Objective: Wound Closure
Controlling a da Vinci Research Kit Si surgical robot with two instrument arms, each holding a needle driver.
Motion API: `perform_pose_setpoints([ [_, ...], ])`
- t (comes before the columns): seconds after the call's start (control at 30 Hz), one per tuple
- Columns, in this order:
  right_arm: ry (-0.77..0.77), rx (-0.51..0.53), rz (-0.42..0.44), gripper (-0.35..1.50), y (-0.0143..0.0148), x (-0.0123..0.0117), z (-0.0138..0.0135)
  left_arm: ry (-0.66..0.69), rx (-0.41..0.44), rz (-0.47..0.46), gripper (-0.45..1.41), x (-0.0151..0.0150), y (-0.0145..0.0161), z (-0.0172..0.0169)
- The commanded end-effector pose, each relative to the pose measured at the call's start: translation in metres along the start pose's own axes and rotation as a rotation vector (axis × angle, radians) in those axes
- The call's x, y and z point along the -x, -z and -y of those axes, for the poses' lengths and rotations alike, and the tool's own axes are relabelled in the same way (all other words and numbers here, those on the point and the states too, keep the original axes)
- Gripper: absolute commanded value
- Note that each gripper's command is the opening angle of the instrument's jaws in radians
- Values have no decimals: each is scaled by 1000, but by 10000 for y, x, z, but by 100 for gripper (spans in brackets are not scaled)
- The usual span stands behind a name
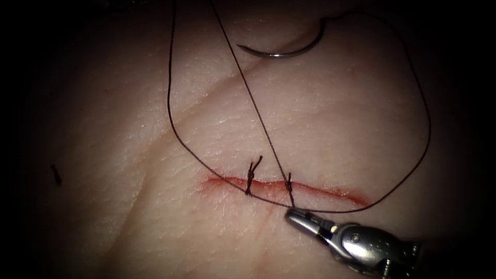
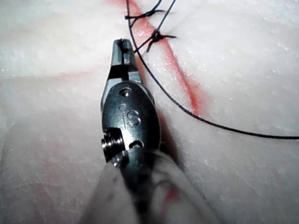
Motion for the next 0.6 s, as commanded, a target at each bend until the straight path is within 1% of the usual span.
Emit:
perform_pose_setpoints([
  [0.03, 0, -4, 3, -35, 2, 11, 11, -2, -1, 0, -45, 4, -7, -1],
  [0.17, 8, -4, 9, -35, 8, 18, 17, -9, -7, 2, -45, 10, -9, 1],
  [0.33, 8, -1, 13, -35, 8, 18, 14, -24, -10, -5, -45, 16, -10, -6],
  [0.43, 5, 0, 14, -35, 7, 15, 13, -19, 24, -49, -45, 16, -9, -17],
  [0.5, 6, 1, 15, -32, 5, 11, 10, -16, 68, -100, -45, 11, -6, -28],
  [0.57, 1, 1, 17, 41, 4, 5, 7, -10, 107, -145, -45, 5, -4, -42],
  [0.6, -2, 1, 18, 61, 5, 3, 6, -3, 125, -165, -45, 1, -2, -50],
])
